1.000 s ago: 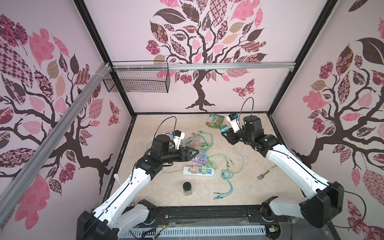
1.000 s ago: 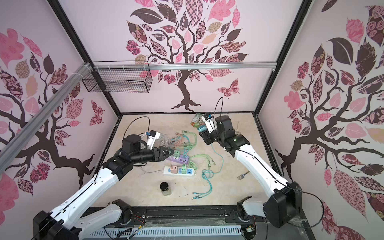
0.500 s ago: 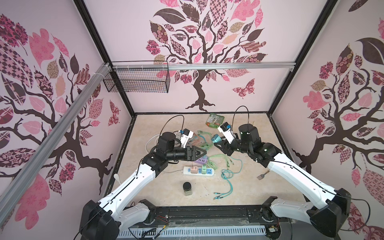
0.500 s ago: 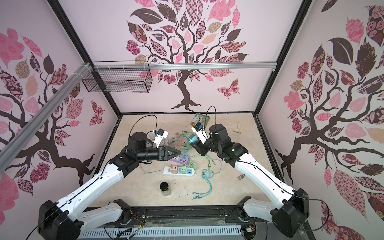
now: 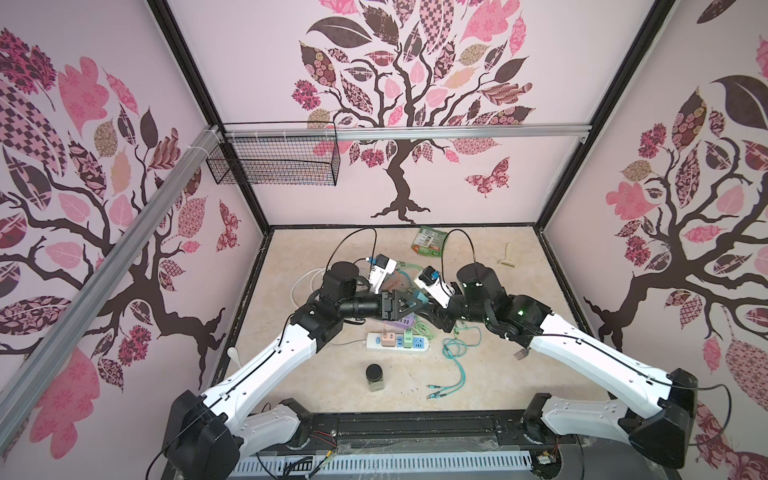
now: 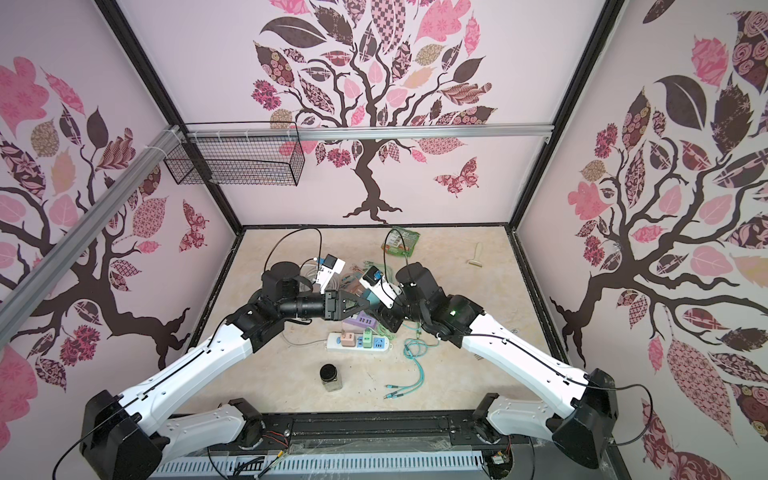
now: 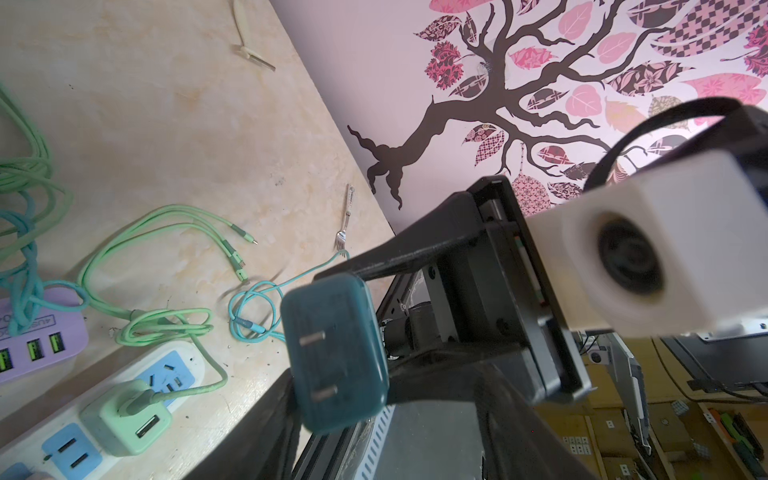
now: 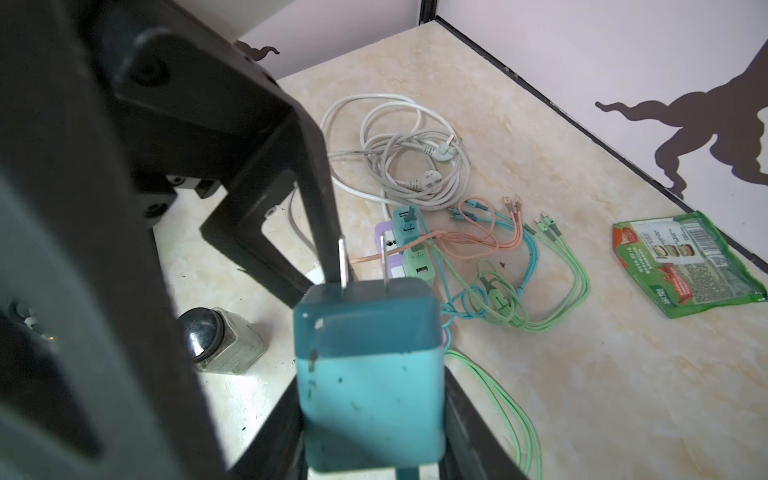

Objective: Insert the plug
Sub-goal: 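Carry the teal charger toward the left gripper while the left gripper rises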

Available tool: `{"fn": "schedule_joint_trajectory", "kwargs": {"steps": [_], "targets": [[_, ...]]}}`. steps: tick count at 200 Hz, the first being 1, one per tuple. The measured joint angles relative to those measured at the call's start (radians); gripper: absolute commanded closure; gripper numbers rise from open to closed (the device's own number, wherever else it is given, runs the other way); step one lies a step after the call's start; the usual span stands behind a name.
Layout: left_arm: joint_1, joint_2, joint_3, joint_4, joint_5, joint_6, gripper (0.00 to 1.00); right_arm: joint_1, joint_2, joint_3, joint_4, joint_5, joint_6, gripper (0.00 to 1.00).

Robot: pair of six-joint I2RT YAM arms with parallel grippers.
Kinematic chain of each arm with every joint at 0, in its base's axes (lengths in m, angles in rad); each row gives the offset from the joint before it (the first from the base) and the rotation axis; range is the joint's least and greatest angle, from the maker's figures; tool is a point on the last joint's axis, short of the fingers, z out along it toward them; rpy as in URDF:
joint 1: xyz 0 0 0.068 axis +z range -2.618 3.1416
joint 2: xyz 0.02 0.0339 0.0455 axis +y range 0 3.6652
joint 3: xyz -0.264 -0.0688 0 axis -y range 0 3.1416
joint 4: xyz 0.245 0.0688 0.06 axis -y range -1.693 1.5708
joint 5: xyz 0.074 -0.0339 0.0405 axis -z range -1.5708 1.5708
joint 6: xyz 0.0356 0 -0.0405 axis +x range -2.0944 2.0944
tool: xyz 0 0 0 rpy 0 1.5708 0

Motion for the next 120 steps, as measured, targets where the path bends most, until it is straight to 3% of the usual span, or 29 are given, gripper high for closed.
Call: {"fn": "schedule_joint_trajectory", "kwargs": {"steps": [120], "targets": [[0.003, 0.03, 0.0, -0.005, -0.005, -0.035, 0.67, 0.035, -0.001, 0.009, -0.011, 0.058, -0.022, 0.61]]}}
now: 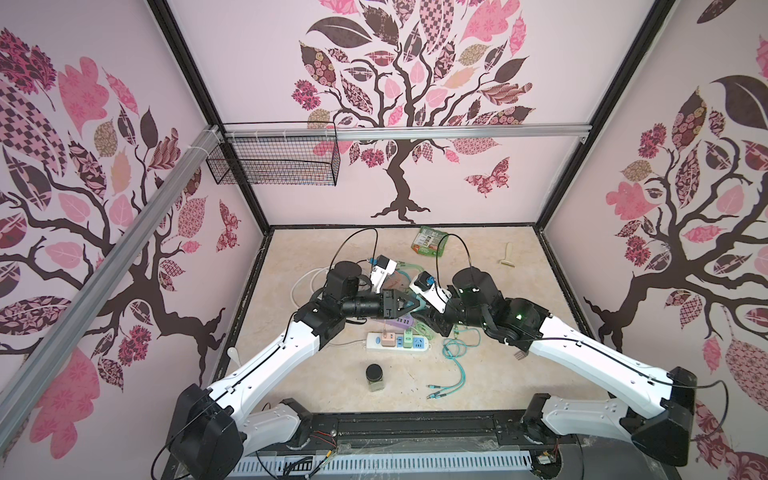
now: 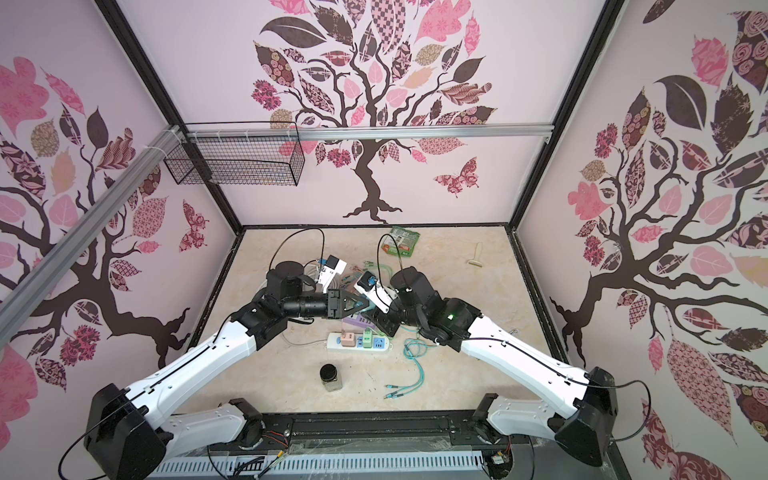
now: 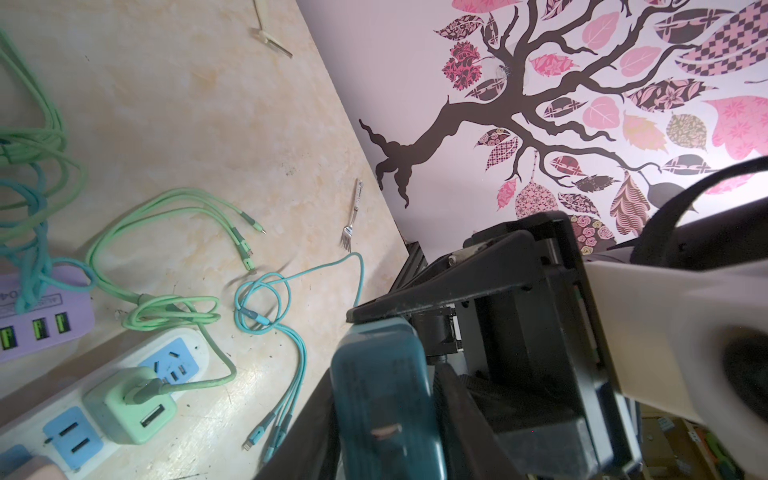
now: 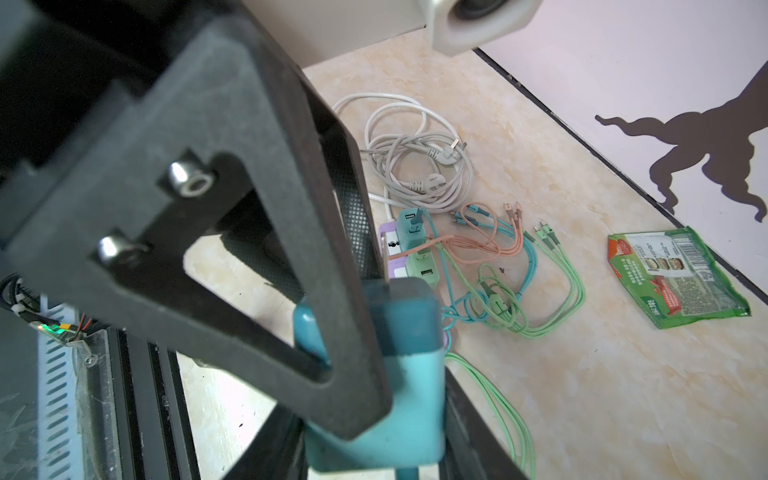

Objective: Insert the plug
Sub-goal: 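Carry the teal charger toward the left gripper while the left gripper rises, then close the left gripper on the teal charger held by the right gripper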

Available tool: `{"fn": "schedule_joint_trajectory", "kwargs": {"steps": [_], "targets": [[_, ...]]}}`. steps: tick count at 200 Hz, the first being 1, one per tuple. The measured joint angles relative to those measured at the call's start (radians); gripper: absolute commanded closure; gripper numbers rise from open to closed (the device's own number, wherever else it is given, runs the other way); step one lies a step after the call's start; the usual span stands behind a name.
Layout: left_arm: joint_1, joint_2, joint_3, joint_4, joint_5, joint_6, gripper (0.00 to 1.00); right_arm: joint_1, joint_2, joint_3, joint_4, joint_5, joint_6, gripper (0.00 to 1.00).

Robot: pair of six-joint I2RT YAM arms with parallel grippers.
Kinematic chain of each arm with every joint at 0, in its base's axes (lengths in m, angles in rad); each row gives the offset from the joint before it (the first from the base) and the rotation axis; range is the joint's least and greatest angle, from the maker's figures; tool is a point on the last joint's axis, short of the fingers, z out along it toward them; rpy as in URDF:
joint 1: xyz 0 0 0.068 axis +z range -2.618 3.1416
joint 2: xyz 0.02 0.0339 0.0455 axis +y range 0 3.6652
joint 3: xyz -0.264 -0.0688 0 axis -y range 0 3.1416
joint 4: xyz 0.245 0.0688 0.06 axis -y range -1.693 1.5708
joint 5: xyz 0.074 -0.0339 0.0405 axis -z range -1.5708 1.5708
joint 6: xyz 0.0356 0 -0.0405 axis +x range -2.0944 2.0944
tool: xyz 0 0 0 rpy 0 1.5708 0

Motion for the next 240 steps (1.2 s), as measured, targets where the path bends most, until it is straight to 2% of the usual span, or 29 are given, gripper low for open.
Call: {"fn": "schedule_joint_trajectory", "kwargs": {"steps": [69, 108, 126, 184, 240], "targets": [[-0.001, 0.015, 0.0, 0.003, 0.006, -0.014, 0.87, 0.005, -0.025, -0.014, -0.003, 0.029, 0.007, 0.42], [-0.001, 0.025, 0.0, 0.004, 0.002, -0.013, 1.0, 0.005, -0.109, -0.032, 0.016, 0.052, 0.085, 0.24], [-0.001, 0.031, 0.0, 0.004, -0.005, -0.012, 1.0, 0.005, -0.158, -0.039, 0.033, 0.063, 0.137, 0.2], [-0.001, 0.051, 0.0, 0.041, -0.047, -0.024, 1.0, 0.005, -0.299, -0.121, 0.129, -0.014, 0.355, 0.22], [0.0, 0.051, -0.007, 0.177, -0.074, -0.067, 1.0, 0.005, -0.399, -0.31, 0.36, -0.172, 0.616, 0.29]]}}
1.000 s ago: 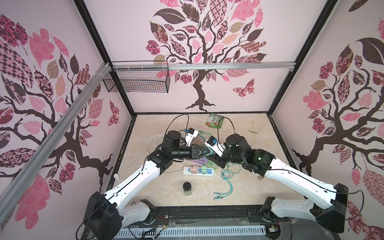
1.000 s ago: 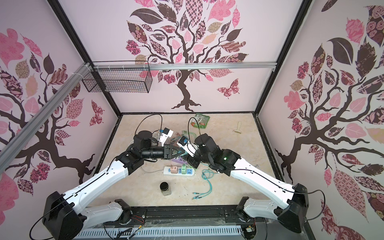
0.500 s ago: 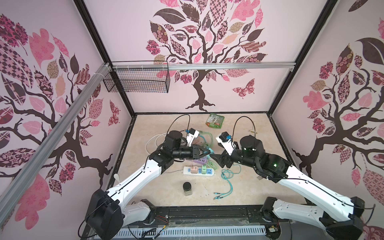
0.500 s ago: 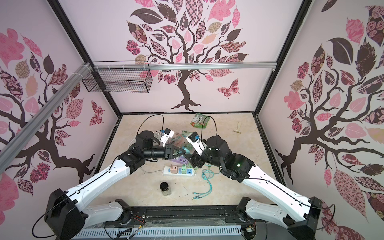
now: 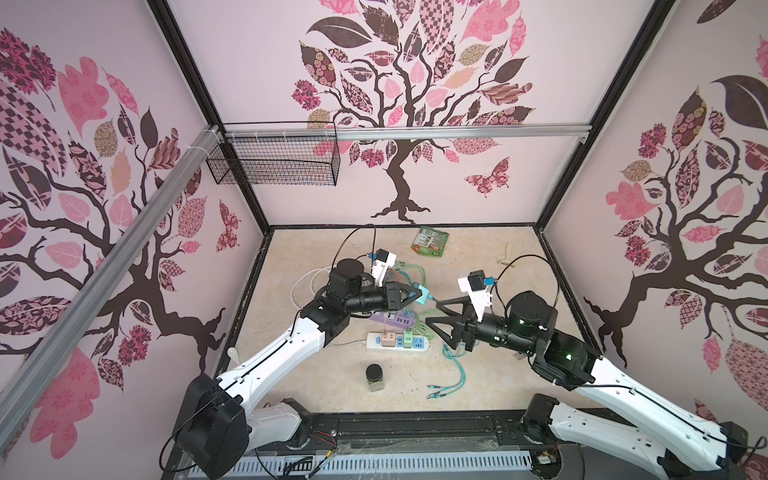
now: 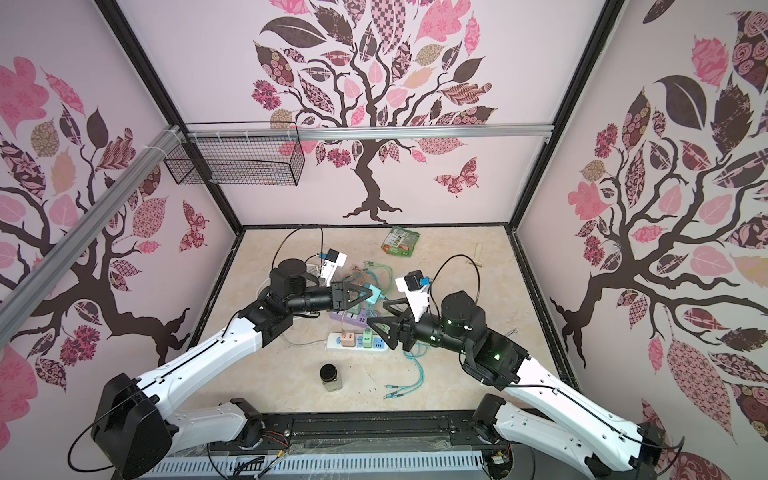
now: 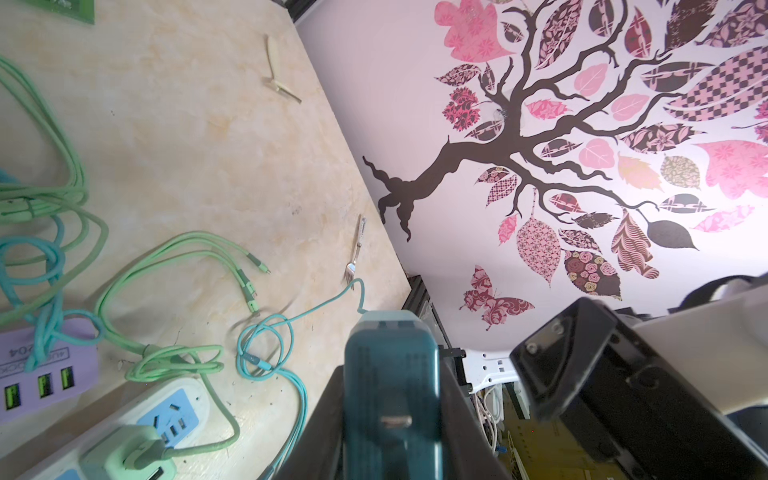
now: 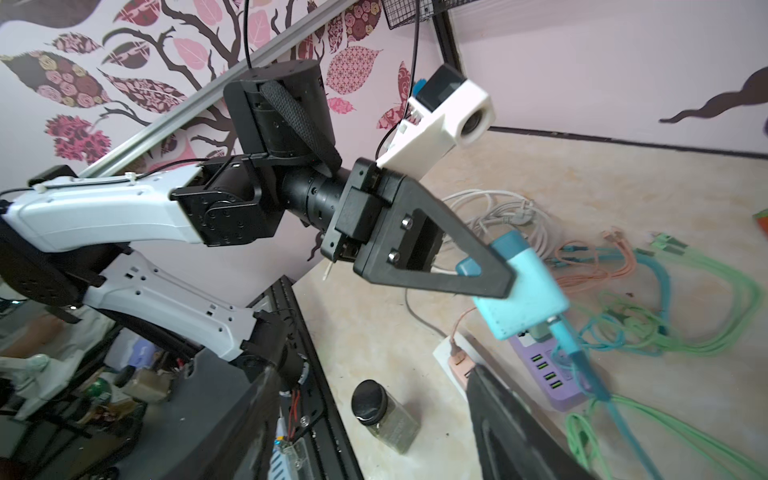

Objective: Insert the plug
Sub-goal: 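Close the left gripper on the teal charger held by the right gripper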

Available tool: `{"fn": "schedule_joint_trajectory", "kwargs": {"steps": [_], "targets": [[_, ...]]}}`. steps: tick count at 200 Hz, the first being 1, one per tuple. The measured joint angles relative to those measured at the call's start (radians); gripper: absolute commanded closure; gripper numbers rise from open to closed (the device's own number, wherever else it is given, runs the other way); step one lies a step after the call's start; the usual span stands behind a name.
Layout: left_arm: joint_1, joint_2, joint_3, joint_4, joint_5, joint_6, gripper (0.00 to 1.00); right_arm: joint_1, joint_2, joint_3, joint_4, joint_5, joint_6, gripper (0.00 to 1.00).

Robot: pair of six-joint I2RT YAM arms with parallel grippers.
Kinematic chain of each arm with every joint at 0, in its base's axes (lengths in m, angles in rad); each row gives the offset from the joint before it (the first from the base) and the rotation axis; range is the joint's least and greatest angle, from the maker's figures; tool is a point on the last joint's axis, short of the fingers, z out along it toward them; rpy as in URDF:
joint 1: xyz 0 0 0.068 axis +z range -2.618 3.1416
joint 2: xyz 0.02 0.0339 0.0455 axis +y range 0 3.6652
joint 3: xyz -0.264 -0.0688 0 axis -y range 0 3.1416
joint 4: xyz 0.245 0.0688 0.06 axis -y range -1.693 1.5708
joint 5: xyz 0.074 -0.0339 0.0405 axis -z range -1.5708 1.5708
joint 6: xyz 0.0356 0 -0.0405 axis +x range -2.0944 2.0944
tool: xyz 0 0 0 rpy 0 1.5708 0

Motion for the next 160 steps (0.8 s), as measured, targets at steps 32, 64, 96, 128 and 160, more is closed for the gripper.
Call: {"fn": "schedule_joint_trajectory", "kwargs": {"steps": [32, 64, 96, 128, 160], "targets": [[0.0, -0.007, -0.029, 0.108, -0.003, -0.035, 1.0, 0.0, -0.008, -0.102, 0.159, -0.064, 0.13, 0.29], [0.0, -0.035, -0.065, 0.219, -0.008, -0.075, 1.0, 0.0, -0.003, -0.156, 0.31, -0.092, 0.225, 0.3], [0.0, -0.076, -0.101, 0.319, -0.017, -0.115, 1.0, -0.003, 0.008, -0.174, 0.433, -0.085, 0.286, 0.32], [0.0, -0.113, -0.132, 0.406, -0.03, -0.144, 1.0, -0.034, 0.026, -0.201, 0.564, -0.082, 0.352, 0.35], [0.0, -0.134, -0.159, 0.472, -0.04, -0.17, 1.0, -0.095, 0.066, -0.246, 0.684, -0.097, 0.434, 0.37]]}}
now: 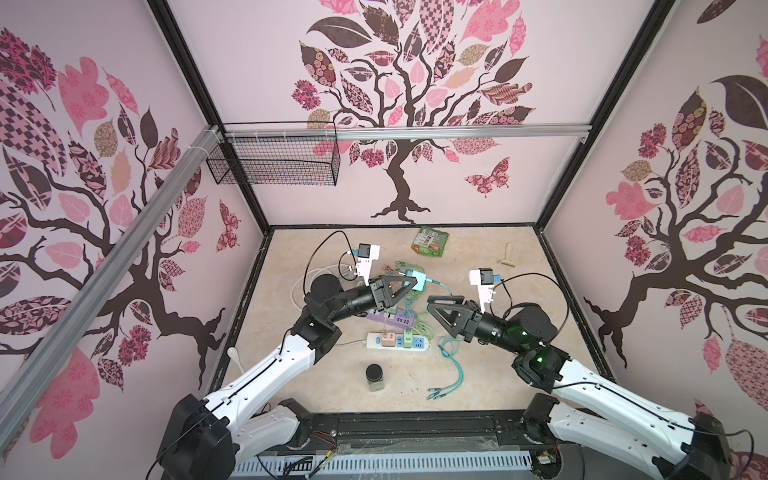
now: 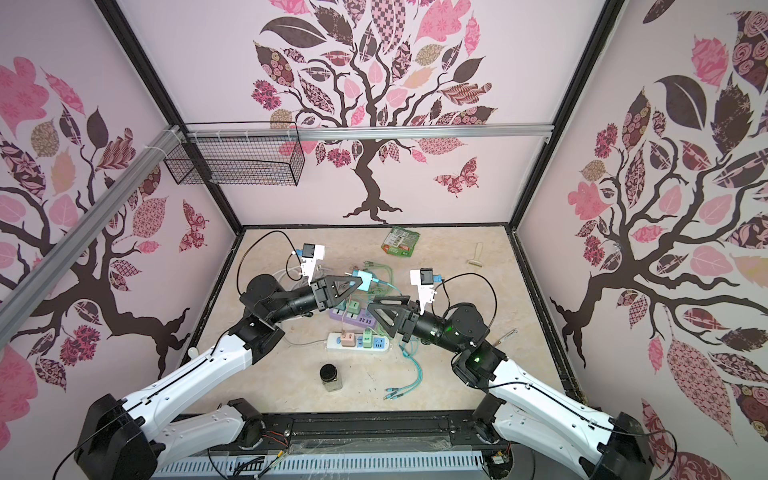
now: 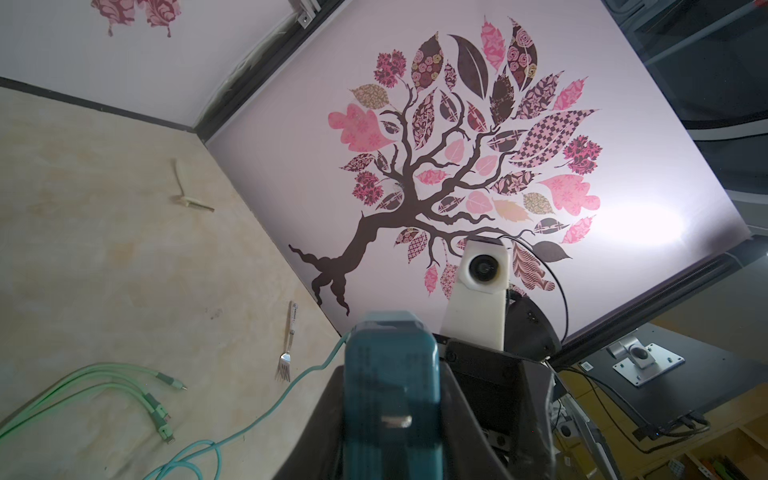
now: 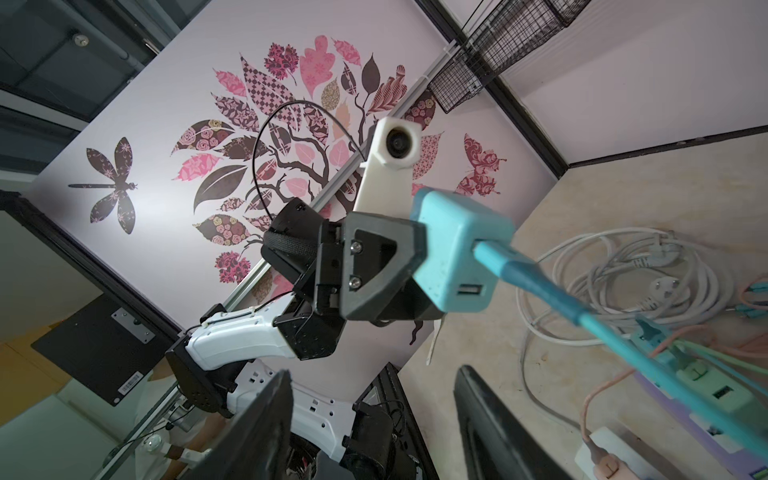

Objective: Insert the plug
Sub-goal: 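Close the left gripper on the teal charger held by the right gripper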

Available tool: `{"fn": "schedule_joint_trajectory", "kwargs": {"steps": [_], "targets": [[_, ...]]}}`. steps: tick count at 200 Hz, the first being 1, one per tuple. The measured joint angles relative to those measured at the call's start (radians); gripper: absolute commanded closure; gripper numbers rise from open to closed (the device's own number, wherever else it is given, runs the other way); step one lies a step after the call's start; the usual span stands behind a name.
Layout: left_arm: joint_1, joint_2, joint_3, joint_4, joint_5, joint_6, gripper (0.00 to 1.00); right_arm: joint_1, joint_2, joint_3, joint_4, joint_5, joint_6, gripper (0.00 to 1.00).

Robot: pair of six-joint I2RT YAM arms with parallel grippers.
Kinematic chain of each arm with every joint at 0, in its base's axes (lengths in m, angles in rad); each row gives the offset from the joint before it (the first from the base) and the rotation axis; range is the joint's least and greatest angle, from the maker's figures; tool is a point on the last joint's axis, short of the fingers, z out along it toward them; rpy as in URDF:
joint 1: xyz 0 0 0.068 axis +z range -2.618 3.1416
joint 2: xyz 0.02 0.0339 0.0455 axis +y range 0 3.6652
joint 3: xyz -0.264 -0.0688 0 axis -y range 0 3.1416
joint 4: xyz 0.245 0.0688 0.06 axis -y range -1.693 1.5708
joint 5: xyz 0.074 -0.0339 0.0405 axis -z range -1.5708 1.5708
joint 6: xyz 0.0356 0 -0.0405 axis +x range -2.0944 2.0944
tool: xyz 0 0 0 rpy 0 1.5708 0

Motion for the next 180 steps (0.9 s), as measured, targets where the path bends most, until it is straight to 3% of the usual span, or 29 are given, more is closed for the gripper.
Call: {"fn": "schedule_joint_trajectory", "kwargs": {"steps": [81, 180], "targets": [[-0.001, -0.003, -0.052, 0.171, -0.013, -0.101, 1.0, -0.019, 0.076, -0.003, 0.167, -0.015, 0.058, 0.42], [-0.005, -0.019, -0.074, 0.208, -0.013, -0.119, 1.0, -0.023, 0.159, 0.035, 0.228, -0.031, 0.073, 0.44]]}}
